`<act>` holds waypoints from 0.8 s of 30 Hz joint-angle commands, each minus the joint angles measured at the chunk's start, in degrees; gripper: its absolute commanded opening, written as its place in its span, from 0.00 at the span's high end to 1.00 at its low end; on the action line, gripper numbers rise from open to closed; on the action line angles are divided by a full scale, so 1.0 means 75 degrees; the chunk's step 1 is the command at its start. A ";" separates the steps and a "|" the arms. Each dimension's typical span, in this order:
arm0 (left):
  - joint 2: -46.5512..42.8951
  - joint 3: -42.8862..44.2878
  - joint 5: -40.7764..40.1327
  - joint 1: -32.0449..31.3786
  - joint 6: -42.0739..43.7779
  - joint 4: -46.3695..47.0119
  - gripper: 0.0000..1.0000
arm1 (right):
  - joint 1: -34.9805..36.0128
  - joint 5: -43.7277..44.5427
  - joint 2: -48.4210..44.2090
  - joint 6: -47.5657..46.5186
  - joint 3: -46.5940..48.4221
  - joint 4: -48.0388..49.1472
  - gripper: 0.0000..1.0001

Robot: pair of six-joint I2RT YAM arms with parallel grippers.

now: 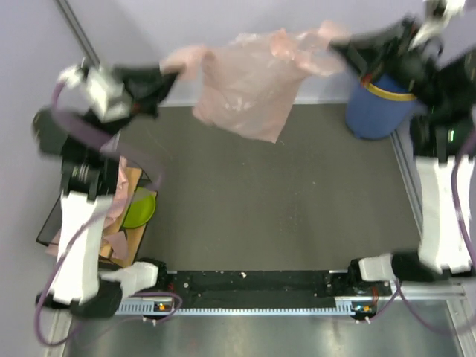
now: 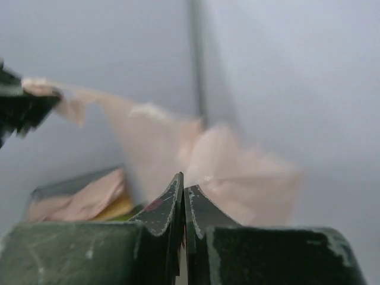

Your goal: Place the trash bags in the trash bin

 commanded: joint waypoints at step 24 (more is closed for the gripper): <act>-0.0758 -0.1831 0.2159 0.0168 0.1111 -0.3017 1.00 | 0.1055 -0.1316 -0.0664 0.0488 -0.2103 -0.0440 1.00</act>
